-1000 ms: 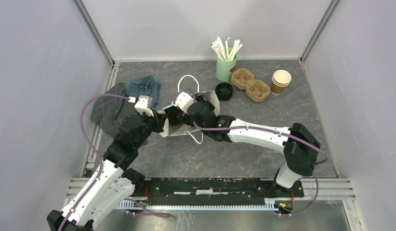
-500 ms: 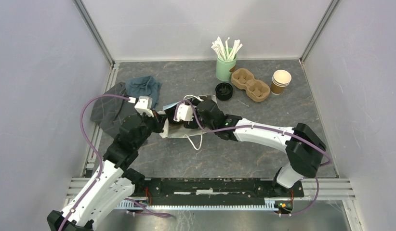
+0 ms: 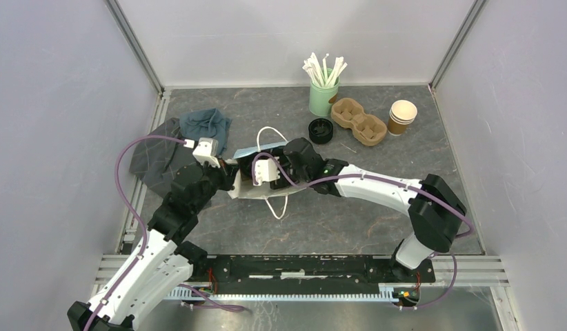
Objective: Pack the takeout coffee
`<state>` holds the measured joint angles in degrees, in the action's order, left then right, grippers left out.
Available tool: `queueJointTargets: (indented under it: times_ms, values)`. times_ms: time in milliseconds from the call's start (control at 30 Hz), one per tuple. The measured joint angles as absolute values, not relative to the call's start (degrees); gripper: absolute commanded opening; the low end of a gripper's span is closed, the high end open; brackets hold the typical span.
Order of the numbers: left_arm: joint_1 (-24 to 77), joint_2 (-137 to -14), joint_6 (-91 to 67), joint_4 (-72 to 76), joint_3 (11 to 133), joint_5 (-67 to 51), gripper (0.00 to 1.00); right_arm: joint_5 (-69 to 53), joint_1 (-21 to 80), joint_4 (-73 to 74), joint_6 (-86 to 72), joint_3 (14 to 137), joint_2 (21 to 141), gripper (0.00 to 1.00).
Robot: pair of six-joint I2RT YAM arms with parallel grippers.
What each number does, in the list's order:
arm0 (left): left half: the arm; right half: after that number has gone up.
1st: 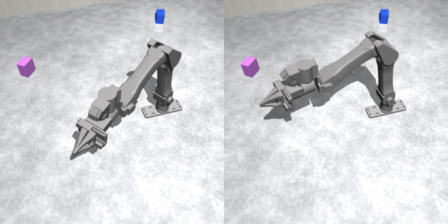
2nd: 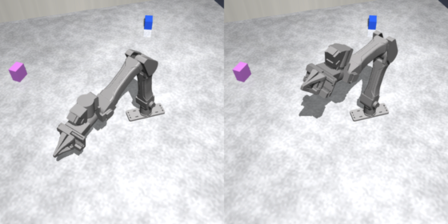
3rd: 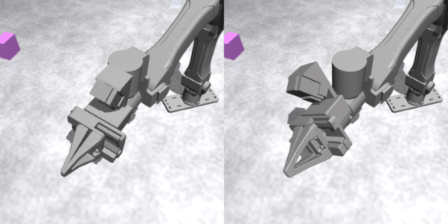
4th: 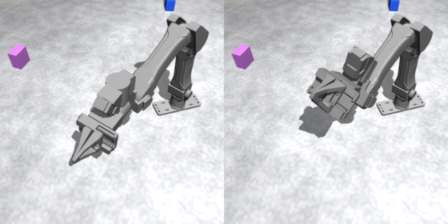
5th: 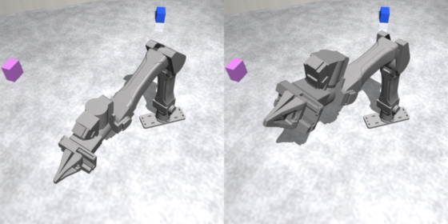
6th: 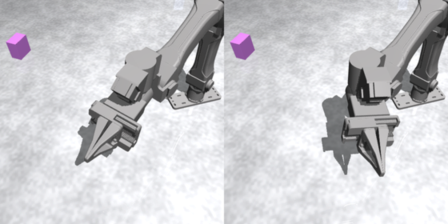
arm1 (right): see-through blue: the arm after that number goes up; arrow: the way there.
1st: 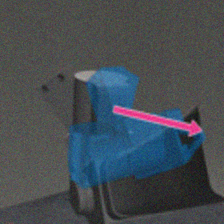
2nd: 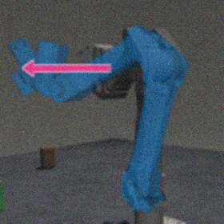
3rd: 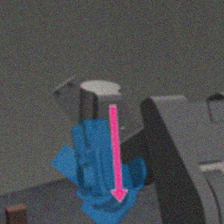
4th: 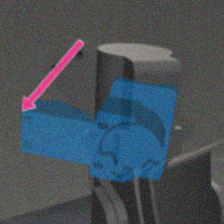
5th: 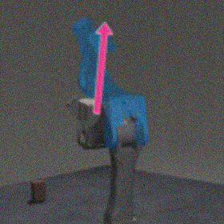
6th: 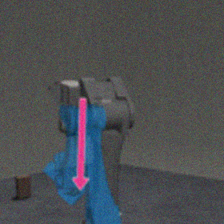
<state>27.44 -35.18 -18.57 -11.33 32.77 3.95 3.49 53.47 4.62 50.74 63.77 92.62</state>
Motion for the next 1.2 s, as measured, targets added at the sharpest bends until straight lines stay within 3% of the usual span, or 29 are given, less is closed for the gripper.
queueJointTargets:
  times_ms: [233, 533, 667, 733, 900, 1200]
  values:
    - [27.44, -35.24, -18.59, -11.49, 32.75, 4.69, 0.02, -1.56, 53.43, 11.60, 50.13, 65.80, 92.84, 0.61]
    - [27.44, -35.81, -18.57, -11.64, 32.75, 5.82, 0.02, -5.98, 53.45, 15.88, 45.98, 66.59, 92.68, 0.55]
    - [27.44, -36.01, -18.59, -11.64, 32.75, 5.89, 0.02, -7.09, 53.45, 17.39, 44.34, 66.59, 92.31, 0.36]
    - [27.44, -36.05, -18.59, -11.64, 32.75, 5.87, 0.02, -7.53, 53.45, 18.90, 43.53, 66.78, 92.29, 0.33]
    - [27.44, -36.16, -18.57, -11.64, 32.75, 5.87, 0.02, -7.68, 53.45, 22.46, 41.52, 67.83, 92.31, 0.32]
    - [27.44, -36.42, -18.59, -11.62, 32.77, 5.85, 0.02, -5.28, 53.63, 20.49, 36.86, 64.55, 87.55, 0.51]
